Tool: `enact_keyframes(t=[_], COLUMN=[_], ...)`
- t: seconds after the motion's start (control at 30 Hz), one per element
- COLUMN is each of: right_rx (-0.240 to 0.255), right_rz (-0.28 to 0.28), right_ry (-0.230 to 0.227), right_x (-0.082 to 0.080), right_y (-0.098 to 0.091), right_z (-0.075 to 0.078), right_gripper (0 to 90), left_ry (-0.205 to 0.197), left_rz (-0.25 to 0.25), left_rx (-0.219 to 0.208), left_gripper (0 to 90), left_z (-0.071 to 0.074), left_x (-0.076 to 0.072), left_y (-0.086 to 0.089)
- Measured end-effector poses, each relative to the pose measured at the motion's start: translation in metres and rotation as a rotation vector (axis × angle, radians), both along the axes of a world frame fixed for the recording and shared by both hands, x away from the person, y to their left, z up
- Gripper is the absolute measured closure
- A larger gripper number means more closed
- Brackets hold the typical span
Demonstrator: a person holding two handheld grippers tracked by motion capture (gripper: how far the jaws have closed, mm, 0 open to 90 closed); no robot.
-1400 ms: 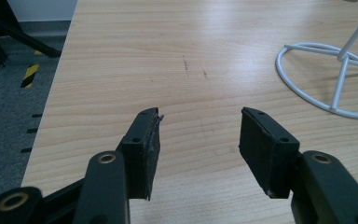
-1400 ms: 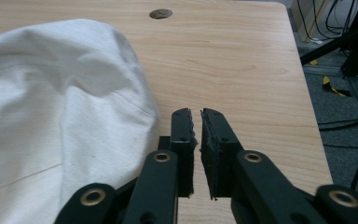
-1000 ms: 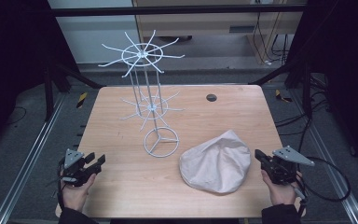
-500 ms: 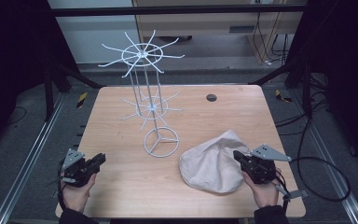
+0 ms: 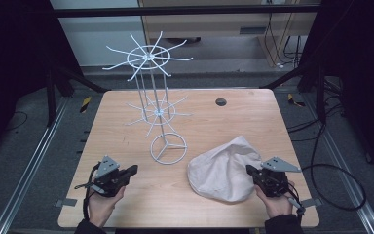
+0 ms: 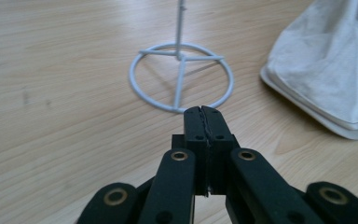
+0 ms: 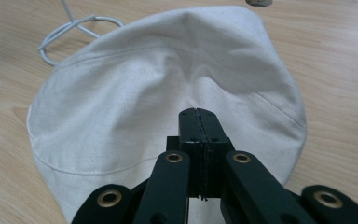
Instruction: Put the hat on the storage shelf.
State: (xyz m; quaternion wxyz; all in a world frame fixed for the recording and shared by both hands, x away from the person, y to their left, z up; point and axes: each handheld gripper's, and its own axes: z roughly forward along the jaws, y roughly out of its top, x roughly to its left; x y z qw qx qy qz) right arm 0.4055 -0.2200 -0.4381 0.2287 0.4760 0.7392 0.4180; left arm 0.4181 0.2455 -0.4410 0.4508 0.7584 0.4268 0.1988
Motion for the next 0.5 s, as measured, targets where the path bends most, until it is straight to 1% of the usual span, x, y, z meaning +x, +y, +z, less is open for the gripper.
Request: enact_keyframes(t=[0.03,0.07,0.1,0.17,0.2,0.27,0.33,0.4,0.43,0.5], right_rx=[0.000,-0.002,-0.002,0.001,-0.004,-0.017,-0.022,-0.014,-0.019,-0.019], right_rz=[0.000,-0.003,-0.003,-0.005,-0.002,0.003,0.009,0.006,0.005,0.004], right_ry=[0.000,0.003,0.003,0.013,0.017,0.028,0.034,0.039,0.042,0.046], right_x=[0.000,-0.001,-0.001,-0.003,-0.004,-0.006,-0.007,-0.007,-0.007,-0.008], right_y=[0.000,-0.002,-0.002,-0.003,-0.003,-0.004,-0.005,-0.006,-0.007,-0.007], right_z=[0.000,-0.002,-0.002,-0.004,-0.005,-0.009,-0.011,-0.013,-0.014,-0.016], right_gripper=[90.0,90.0,90.0,90.0,90.0,90.0,90.0,90.0,90.0,90.0], left_ry=[-0.001,-0.001,-0.001,-0.003,-0.006,-0.003,-0.007,-0.011,-0.012,-0.007], left_rz=[-0.013,-0.033,-0.033,-0.052,-0.063,-0.077,-0.087,-0.102,-0.110,-0.123], left_rx=[0.002,-0.001,-0.001,0.011,0.018,0.010,0.017,0.025,0.019,0.026], left_gripper=[90.0,90.0,90.0,90.0,90.0,90.0,90.0,90.0,90.0,90.0], left_z=[0.001,0.002,0.002,0.002,0.001,0.001,0.000,-0.001,-0.002,-0.004], left_x=[0.001,0.003,0.003,0.006,0.008,0.012,0.016,0.020,0.022,0.026], left_y=[-0.005,-0.016,-0.016,-0.027,-0.036,-0.046,-0.056,-0.068,-0.074,-0.084])
